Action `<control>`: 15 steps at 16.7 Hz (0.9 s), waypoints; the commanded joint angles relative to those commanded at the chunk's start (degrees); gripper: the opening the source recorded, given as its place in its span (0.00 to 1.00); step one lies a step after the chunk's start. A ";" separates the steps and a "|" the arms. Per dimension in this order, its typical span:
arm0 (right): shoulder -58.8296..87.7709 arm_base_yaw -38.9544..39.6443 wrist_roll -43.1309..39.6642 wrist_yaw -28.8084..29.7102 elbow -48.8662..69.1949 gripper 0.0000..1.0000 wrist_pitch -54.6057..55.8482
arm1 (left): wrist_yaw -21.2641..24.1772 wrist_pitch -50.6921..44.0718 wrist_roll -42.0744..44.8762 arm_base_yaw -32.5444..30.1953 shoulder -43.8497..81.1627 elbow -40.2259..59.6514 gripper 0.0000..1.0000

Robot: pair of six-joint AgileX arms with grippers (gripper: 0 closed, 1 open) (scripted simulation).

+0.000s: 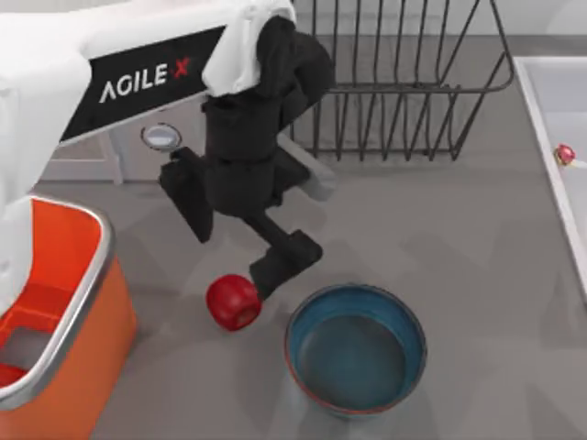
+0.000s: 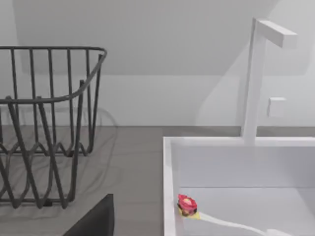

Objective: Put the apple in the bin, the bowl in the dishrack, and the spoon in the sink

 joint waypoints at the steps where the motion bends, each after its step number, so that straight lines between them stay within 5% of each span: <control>1: 0.00 0.00 0.00 0.00 0.00 1.00 0.00 | -0.07 -0.92 0.17 -0.37 1.40 0.99 1.00; 9: 0.00 0.00 0.00 0.00 0.00 1.00 0.00 | -0.14 -0.46 0.37 -0.44 2.27 0.53 1.00; 15: 0.00 0.00 0.00 0.00 0.00 1.00 0.00 | -0.15 12.07 0.46 -0.42 3.35 -10.72 1.00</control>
